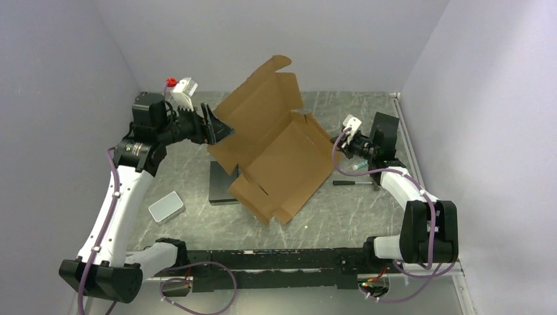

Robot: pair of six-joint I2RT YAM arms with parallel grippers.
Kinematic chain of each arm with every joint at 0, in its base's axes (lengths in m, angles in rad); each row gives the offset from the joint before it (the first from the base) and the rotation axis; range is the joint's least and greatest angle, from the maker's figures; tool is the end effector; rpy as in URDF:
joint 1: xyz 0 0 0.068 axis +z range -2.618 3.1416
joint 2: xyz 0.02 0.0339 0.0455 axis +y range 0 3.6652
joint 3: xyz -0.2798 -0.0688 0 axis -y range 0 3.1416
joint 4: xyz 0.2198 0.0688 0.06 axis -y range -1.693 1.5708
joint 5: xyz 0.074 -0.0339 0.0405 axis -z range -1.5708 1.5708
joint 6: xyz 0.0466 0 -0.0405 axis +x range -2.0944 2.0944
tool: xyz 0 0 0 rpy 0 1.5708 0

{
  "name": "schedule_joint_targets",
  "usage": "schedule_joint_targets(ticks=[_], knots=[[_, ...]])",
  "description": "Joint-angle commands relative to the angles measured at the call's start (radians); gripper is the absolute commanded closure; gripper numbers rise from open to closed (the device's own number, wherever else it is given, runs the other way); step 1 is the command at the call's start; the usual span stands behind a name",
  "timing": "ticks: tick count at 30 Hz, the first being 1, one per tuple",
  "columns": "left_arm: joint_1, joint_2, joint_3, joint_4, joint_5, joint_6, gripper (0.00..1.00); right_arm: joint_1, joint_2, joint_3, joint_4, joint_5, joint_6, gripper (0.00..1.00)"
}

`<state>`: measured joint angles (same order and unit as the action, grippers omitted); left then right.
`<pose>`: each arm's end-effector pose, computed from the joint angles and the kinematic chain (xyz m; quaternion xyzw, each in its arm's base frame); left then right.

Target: Fold the paper box

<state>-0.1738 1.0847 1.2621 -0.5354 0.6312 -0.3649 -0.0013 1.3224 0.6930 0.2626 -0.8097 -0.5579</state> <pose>0.1918 -0.0616 0.4196 0.1016 0.7944 -0.3900 0.4544 0.2633 0.0334 0.2658 -0.4226 0.6672 0.1684 0.5899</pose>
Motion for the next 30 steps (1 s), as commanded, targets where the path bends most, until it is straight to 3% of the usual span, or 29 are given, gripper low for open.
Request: schedule_joint_targets(ticks=[1,11,18,23,26,30], knots=[[-0.002,0.049,0.138,-0.103,-0.040,0.106,0.24,0.027,0.003,0.016,0.031,-0.029,-0.018,1.00],[-0.025,0.211,0.339,-0.230,-0.064,0.206,0.36,0.030,0.002,0.017,0.027,-0.030,-0.021,1.00],[-0.088,0.264,0.413,-0.320,-0.174,0.274,0.42,0.032,0.001,0.019,0.026,-0.032,-0.020,1.00],[-0.116,0.282,0.439,-0.349,-0.252,0.301,0.71,0.034,-0.002,0.020,0.024,-0.032,-0.019,1.00],[-0.124,0.282,0.441,-0.353,-0.277,0.314,0.80,0.034,-0.002,0.020,0.024,-0.034,-0.017,1.00],[-0.128,0.264,0.426,-0.337,-0.273,0.332,1.00,0.034,-0.005,0.025,0.020,-0.042,-0.011,1.00]])
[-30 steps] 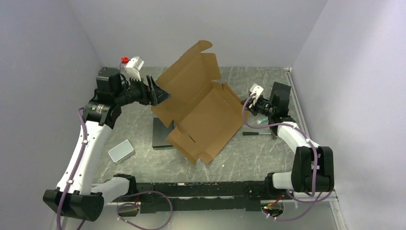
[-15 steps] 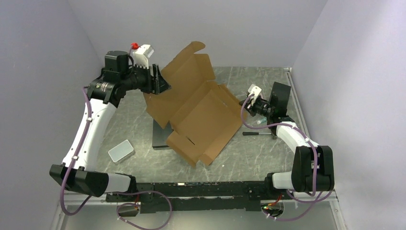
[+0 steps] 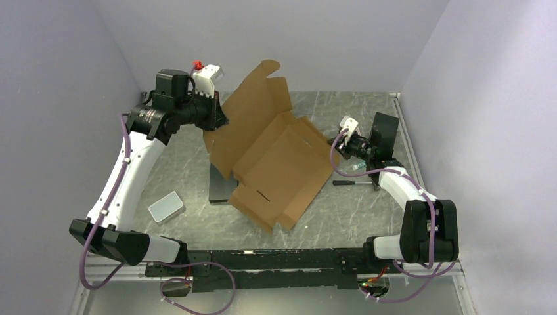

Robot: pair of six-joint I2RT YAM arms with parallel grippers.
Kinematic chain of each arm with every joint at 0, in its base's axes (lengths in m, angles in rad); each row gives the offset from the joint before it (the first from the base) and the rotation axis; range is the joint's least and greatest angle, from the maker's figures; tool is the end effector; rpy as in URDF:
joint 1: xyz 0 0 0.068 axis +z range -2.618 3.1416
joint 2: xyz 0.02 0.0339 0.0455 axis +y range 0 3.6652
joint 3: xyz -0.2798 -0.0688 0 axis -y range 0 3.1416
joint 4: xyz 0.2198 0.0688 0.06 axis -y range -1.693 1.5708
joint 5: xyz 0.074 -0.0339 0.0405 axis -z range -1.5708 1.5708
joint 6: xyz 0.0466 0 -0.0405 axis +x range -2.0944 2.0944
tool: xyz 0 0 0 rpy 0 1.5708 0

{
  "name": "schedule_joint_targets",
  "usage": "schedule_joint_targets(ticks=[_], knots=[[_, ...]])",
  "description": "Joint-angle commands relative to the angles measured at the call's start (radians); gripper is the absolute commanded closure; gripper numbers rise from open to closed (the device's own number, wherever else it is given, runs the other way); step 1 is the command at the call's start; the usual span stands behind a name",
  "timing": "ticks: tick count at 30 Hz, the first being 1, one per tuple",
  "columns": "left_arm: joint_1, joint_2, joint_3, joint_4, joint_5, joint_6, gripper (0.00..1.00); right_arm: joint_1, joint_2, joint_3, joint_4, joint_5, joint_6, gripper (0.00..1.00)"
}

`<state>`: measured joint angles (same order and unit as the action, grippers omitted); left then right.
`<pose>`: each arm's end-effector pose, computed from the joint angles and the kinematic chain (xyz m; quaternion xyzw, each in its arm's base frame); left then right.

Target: Fold the paper box

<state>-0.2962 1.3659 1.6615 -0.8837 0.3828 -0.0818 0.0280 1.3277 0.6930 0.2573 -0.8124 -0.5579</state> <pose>0.2373 -0.0906 0.4438 0.1819 0.8510 -0.2518 0.4234 0.2628 0.0412 0.2640 -0.4320 0.6634 0.1803 0.5838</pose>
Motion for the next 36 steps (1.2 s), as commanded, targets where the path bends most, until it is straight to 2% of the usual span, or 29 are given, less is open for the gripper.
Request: schedule_joint_targets(ticks=[1,6,16,24,32,36], knots=[[-0.007,-0.027,0.018,0.024,-0.022,0.055,1.00,0.004,-0.012,0.026,0.025,-0.042,-0.007,1.00],[-0.008,-0.086,-0.047,0.114,-0.034,0.052,1.00,0.004,-0.020,0.028,0.027,-0.062,0.006,1.00],[-0.008,-0.162,-0.105,0.224,0.153,0.119,1.00,0.003,-0.052,0.056,0.060,-0.020,0.105,1.00],[-0.008,-0.150,-0.061,0.233,0.221,0.088,1.00,0.006,-0.095,0.086,0.009,-0.034,0.080,1.00],[-0.007,-0.145,-0.046,0.224,0.306,0.088,1.00,0.008,-0.050,0.084,0.024,0.066,0.077,1.00],[-0.008,-0.145,-0.057,0.230,0.309,0.088,1.00,0.008,-0.038,0.067,0.029,0.043,0.051,1.00]])
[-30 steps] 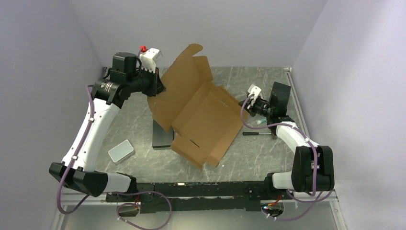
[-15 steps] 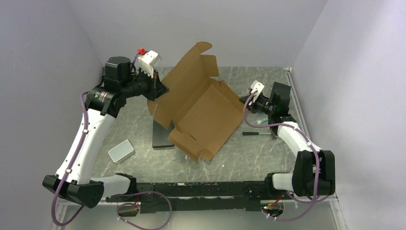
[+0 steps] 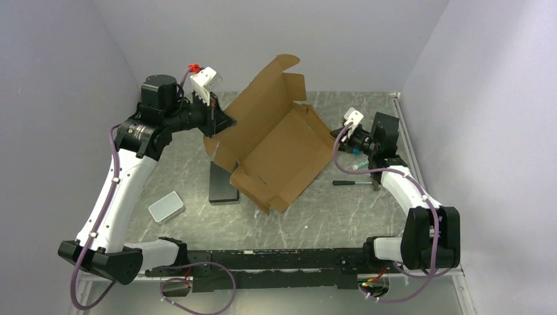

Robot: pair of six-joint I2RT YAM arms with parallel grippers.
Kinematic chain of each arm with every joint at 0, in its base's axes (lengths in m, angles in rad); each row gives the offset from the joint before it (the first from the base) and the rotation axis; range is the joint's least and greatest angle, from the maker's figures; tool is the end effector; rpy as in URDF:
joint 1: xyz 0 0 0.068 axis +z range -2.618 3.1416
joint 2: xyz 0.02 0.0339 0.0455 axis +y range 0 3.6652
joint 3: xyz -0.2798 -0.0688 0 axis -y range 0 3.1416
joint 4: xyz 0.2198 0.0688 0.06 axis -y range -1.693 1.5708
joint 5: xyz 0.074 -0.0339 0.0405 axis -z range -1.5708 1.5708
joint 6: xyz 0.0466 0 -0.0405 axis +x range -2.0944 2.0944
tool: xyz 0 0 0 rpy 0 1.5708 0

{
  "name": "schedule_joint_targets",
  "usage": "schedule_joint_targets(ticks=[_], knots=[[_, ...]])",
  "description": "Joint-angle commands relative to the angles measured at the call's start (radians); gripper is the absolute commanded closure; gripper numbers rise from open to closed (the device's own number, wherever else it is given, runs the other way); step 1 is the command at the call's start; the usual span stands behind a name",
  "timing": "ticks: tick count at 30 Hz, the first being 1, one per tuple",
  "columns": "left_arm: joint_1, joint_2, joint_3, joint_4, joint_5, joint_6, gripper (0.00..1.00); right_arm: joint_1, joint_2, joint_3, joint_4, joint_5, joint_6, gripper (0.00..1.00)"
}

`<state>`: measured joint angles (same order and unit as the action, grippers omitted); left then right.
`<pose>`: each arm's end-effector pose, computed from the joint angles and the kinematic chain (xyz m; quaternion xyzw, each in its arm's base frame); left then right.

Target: Fold the paper box

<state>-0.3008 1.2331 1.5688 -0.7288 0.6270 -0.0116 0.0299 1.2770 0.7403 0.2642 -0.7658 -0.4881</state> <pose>0.2004 -0.0908 0.4638 0.2835 0.7581 -0.3355 0.4820 0.2611 0.0401 0.2915 -0.4076 0.6564 0.1625 0.6137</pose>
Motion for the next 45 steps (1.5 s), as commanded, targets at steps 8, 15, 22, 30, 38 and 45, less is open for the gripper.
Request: schedule_joint_targets(ticks=[8,15,22,30,38,45], knots=[[-0.003,0.040,0.062,0.060,0.118,-0.062,1.00,0.014,0.018,-0.004,0.023,-0.045,-0.072,1.00],[-0.003,0.062,0.071,0.047,0.159,-0.088,1.00,0.015,0.030,0.004,0.012,-0.021,-0.075,1.00],[-0.002,0.048,0.043,0.053,0.086,-0.086,1.00,0.013,0.083,0.048,-0.055,0.017,-0.072,0.99],[-0.003,0.022,-0.032,0.114,-0.007,-0.092,1.00,0.013,0.150,0.095,-0.120,0.013,-0.046,0.91],[-0.003,-0.008,-0.113,0.179,-0.055,-0.041,1.00,-0.022,0.136,0.129,-0.230,-0.084,-0.095,0.58],[-0.003,-0.014,-0.141,0.213,-0.048,-0.030,1.00,-0.124,0.074,0.122,-0.319,-0.232,-0.178,0.27]])
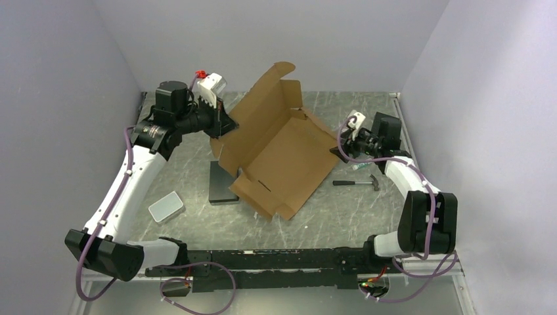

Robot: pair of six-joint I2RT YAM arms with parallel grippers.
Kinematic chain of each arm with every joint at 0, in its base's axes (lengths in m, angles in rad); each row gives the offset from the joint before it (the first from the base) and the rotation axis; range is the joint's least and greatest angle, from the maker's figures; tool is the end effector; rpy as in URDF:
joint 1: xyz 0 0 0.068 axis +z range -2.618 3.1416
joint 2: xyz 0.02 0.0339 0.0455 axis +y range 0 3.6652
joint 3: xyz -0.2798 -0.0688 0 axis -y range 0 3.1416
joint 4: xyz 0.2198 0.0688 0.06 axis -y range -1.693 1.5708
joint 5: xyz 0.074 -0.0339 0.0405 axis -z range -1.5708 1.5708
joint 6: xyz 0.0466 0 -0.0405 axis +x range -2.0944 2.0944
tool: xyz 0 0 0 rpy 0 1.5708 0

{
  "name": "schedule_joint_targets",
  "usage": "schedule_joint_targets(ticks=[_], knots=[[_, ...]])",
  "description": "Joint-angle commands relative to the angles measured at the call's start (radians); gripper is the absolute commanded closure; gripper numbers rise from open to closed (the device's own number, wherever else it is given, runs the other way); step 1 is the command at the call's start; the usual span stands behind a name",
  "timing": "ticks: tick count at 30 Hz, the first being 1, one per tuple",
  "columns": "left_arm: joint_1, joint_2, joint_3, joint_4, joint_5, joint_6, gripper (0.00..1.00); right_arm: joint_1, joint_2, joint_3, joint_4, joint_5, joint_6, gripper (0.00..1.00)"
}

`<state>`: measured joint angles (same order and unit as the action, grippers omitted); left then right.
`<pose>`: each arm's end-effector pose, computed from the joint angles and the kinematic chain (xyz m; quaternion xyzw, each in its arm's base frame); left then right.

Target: Fold the paper box

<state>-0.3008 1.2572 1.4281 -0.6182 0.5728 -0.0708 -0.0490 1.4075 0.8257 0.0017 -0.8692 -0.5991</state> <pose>0.2238 -0.0959 0.4272 0.2426 0.7892 -0.3294 0.4580 0.2796 0.0219 0.2619 -0.4094 0.7137 0.2139 0.5267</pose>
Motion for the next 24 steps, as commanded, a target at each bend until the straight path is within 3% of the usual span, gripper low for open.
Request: schedule_joint_targets(ticks=[1,6,14,19,24], knots=[[-0.003,-0.039,-0.002,0.105,0.007,0.027,1.00,-0.058,-0.061,0.038,-0.072,-0.141,-0.080,0.25],[-0.003,-0.050,-0.011,0.117,0.008,0.023,1.00,-0.104,-0.049,0.027,-0.040,-0.114,0.015,0.22],[-0.003,-0.068,-0.028,0.132,-0.010,0.019,1.00,-0.212,0.010,-0.032,0.180,-0.093,0.438,0.18],[-0.003,-0.076,-0.035,0.146,-0.005,0.010,1.00,-0.237,0.051,-0.101,0.287,-0.106,0.639,0.18],[-0.003,-0.079,-0.033,0.148,-0.003,0.004,1.00,-0.229,0.107,-0.139,0.394,-0.128,0.819,0.24]])
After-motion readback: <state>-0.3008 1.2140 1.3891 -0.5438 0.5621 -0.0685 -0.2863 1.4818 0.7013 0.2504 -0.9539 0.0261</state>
